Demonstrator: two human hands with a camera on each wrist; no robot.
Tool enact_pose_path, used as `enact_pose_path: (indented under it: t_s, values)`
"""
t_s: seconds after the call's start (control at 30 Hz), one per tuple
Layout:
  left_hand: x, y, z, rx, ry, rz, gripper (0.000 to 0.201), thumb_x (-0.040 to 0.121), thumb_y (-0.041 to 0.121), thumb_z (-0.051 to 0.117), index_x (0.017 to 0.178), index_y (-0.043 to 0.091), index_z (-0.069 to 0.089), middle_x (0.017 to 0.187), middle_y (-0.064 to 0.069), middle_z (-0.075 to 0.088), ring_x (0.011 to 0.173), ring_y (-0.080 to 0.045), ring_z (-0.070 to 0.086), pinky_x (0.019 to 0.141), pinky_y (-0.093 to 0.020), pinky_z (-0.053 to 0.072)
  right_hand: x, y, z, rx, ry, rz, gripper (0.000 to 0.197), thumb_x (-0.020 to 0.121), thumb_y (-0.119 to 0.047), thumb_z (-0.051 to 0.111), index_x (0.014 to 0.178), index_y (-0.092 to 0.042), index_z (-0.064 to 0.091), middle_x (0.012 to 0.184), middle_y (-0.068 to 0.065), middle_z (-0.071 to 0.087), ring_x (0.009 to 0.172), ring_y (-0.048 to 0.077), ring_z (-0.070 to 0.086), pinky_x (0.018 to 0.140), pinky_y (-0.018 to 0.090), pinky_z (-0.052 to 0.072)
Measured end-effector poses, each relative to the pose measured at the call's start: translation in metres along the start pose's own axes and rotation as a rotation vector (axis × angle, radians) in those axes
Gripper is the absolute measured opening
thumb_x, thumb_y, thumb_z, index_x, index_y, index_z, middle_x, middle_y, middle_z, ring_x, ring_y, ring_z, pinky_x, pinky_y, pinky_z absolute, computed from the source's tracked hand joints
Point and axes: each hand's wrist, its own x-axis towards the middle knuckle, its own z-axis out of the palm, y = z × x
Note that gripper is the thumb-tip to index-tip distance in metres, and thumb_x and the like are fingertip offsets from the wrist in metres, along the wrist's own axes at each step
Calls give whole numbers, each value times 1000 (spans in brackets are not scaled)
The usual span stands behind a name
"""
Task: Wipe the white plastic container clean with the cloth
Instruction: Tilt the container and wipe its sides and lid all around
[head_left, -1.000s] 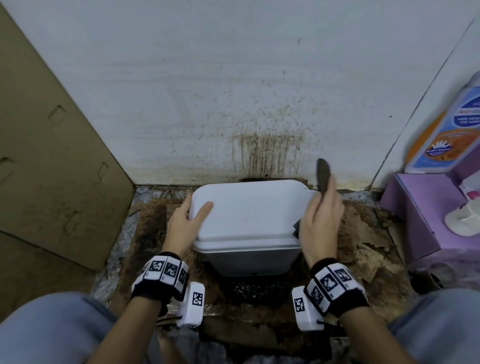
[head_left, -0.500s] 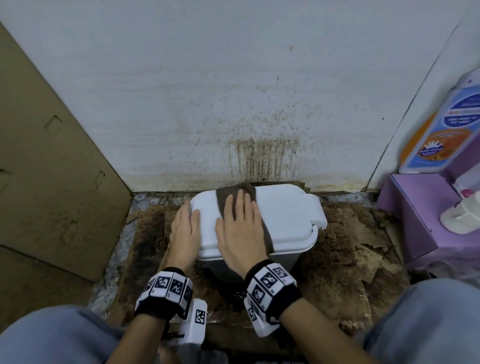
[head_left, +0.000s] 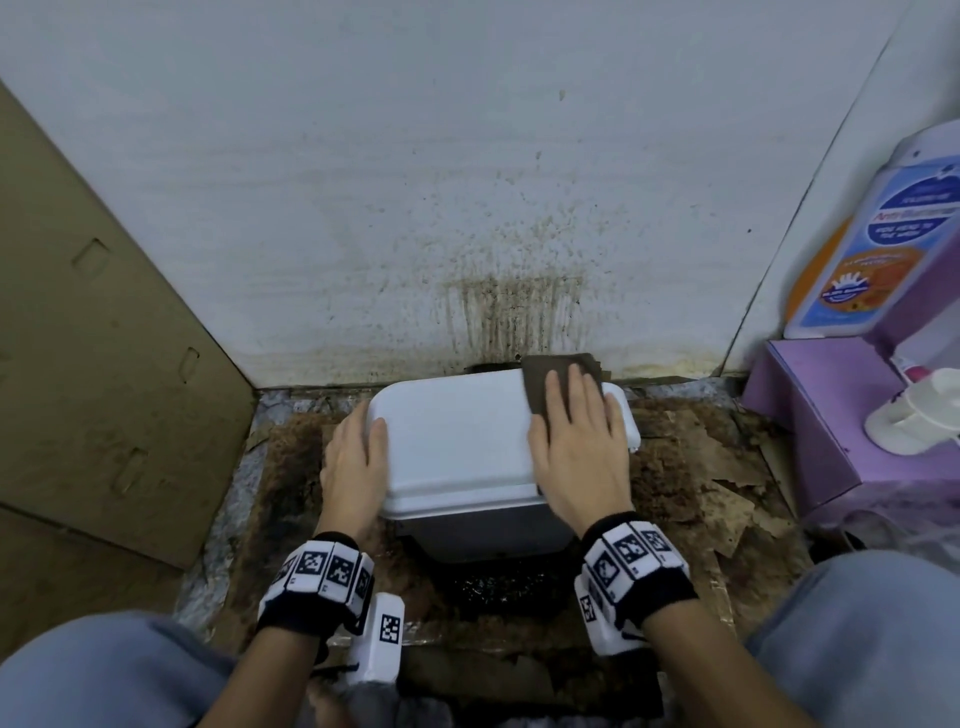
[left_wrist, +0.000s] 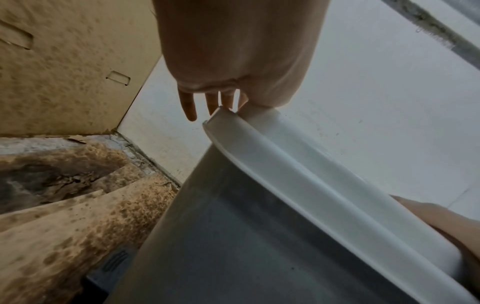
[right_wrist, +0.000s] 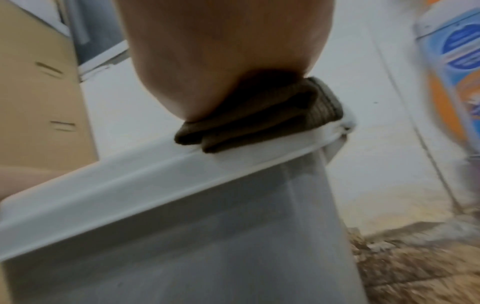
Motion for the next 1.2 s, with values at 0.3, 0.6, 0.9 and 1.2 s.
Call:
enact_pose_path:
  t_s: [0.3,0.6,0.9,1.2]
  values:
    - [-1,0,1,10,4,-15,55,109,50,30,159,26,34,164,-1,36,153,-23,27,124,-56,23,5,51,-6,637,-91,365,60,105,-48,30,160,-26,19,164,2,27,149,26,28,120,47,26]
    - [-10,19,-2,359,200,147,43,110,36,38,148,18,48,151,-4,51,143,-26,40,115,-53,25,3,58,-9,1170,-52,574,53,101,-40,52,153,-33,40,116,-4,62,99,16,61,74,26,50]
    - [-19,89,12,160,37,491,37,110,33,43,141,17,54,144,0,56,136,-20,47,115,-42,36,2,15,-19,1362,9,461,35,105,-35,42,134,-46,59,93,-15,72,89,7,68,92,37,55]
    - [-12,109,1,243,-100,671,47,111,40,32,152,22,48,161,8,41,151,-8,32,125,-35,25,8,-49,-16,1593,-270,333,29,106,-44,42,127,-50,60,129,-19,66,124,5,59,109,36,42]
